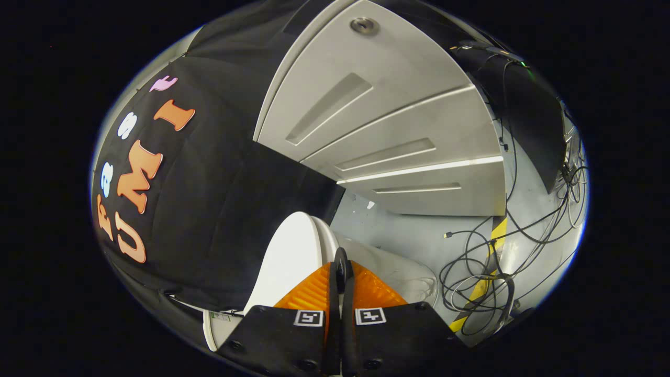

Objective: Open the toilet lid.

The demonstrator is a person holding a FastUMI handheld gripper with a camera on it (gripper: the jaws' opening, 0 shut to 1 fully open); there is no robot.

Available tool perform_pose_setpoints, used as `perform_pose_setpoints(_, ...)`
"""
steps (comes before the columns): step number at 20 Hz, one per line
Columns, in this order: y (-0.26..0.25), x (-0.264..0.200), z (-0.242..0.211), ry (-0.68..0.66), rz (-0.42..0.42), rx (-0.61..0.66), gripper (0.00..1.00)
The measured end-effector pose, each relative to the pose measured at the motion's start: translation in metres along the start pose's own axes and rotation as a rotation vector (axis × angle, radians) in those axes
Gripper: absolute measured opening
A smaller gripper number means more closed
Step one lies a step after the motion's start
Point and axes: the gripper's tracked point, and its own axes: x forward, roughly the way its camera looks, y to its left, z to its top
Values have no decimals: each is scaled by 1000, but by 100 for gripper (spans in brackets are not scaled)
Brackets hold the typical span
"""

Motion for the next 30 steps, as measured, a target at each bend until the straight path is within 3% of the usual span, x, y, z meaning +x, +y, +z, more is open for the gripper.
perform_pose_setpoints(4,48,-12,25,-106,15,-172,9)
perform_pose_setpoints(8,106,-41,36,-130,41,-343,8)
perform_pose_setpoints(13,177,-82,35,-173,114,-445,8)
perform_pose_setpoints(21,281,-134,4,-209,230,-721,9)
perform_pose_setpoints(30,366,-171,-48,-242,327,-871,8)
